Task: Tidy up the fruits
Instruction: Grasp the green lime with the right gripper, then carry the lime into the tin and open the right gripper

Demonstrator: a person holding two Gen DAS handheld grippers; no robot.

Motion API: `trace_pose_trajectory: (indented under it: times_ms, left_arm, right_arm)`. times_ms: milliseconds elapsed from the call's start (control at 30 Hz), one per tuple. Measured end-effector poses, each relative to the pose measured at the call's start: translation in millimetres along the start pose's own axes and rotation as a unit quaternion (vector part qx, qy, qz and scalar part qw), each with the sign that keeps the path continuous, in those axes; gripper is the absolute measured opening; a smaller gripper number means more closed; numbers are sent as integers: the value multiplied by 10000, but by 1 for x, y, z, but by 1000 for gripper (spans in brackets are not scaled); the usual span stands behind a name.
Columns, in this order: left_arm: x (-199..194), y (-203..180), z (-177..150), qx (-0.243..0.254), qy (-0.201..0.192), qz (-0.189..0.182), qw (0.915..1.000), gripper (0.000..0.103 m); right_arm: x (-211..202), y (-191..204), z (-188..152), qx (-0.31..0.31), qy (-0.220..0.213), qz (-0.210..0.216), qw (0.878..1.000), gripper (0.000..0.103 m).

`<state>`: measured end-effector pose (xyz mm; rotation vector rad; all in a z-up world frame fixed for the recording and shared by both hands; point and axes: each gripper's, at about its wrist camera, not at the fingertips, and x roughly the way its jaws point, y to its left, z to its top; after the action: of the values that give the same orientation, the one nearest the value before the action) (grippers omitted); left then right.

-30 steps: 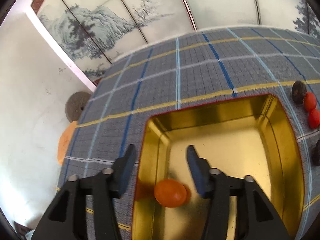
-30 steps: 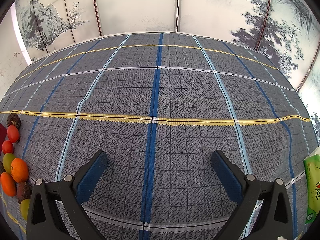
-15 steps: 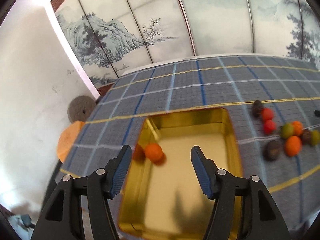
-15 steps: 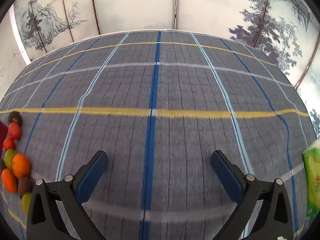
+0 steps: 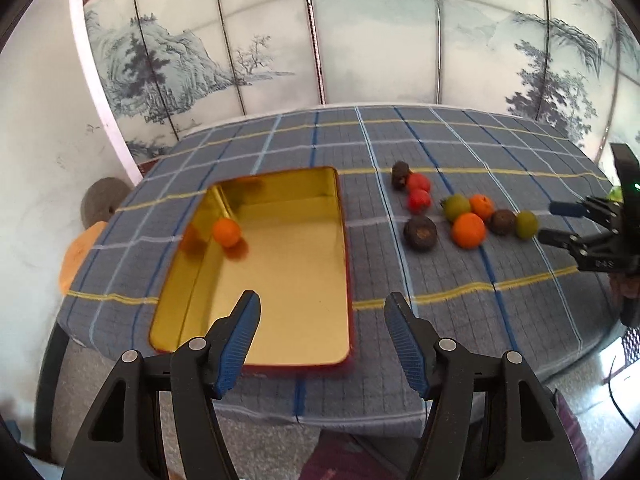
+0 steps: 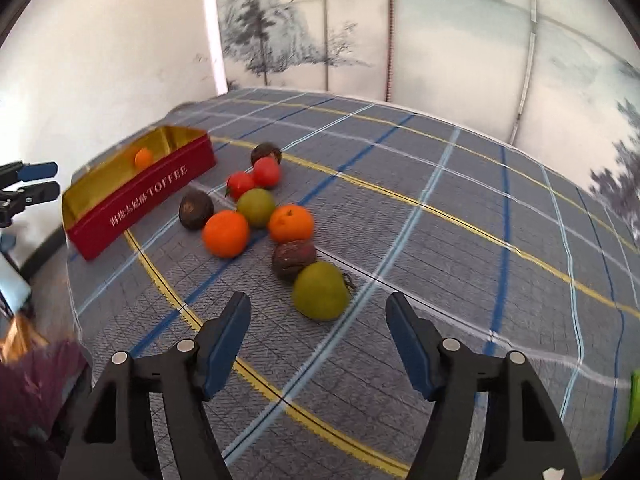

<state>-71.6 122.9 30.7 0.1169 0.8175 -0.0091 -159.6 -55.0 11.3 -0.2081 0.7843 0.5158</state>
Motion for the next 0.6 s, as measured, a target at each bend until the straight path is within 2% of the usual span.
trace_pose_trajectory:
  times_ms: [133,200,233,300,333,467,600]
  left_arm:
    - [1,1,0,-59,84,-79,9999,65]
    - [0,2,-1,-70,91,-100,9999,66]
    - [0,2,-2,-70,102,-111,9999,65]
    - [1,3,-3,-64,126,-122,9998,66]
    - [0,5,-3,-68,111,-123,9998,65]
    - [-2,11,-5,-160,31,-38,9999,66]
    - [-15,37,-20,-590,-202,53,9980,65]
  right_arm:
    - [16,5,5,-103,142,75,9998,67]
    - [27,6,7,-202,283,53,9994,59]
    - [30,6,8,-206,351,98,9991,50]
    - [41,6,7,-261,519,50,9983,42]
    - [44,5,7,-256,603,16,9979,34]
    - [26,3,4,22,392,13,9992,33]
    - [-6,17,5,160,36,219,9996,33]
